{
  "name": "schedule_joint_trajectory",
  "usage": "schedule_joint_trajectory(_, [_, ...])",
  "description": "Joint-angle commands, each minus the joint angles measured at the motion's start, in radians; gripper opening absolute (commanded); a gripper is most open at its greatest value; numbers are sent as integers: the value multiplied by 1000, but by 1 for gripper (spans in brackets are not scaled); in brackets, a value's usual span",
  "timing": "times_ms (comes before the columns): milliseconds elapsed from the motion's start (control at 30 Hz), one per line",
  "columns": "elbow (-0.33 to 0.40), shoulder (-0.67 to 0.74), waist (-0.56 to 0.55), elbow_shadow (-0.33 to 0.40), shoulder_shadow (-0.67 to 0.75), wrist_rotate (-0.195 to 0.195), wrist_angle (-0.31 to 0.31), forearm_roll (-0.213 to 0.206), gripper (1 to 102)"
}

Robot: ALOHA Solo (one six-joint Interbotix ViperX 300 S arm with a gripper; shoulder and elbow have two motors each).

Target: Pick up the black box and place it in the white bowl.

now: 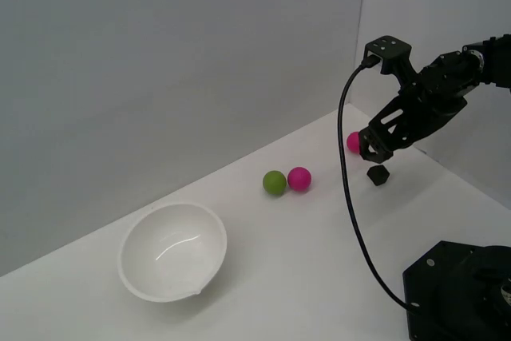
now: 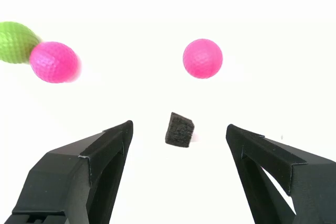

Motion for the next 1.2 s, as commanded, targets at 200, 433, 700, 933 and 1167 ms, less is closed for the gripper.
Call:
schedule_joint_trajectory(200, [23,-44,8,20,-38,8,-49,-15,100])
schedule_joint_trajectory(433, [28,-101,25,25,-95,15,-78,-15,100])
schedule_joint_trajectory(700, [29,-133,84,25,-129,49,-97,-15,100])
schedule_joint_trajectory(933, [28,-178,86,21,-173,49,-104,-15,100])
schedule_joint_trajectory(1167, [23,-212,91,18,-206,49,-106,-15,100])
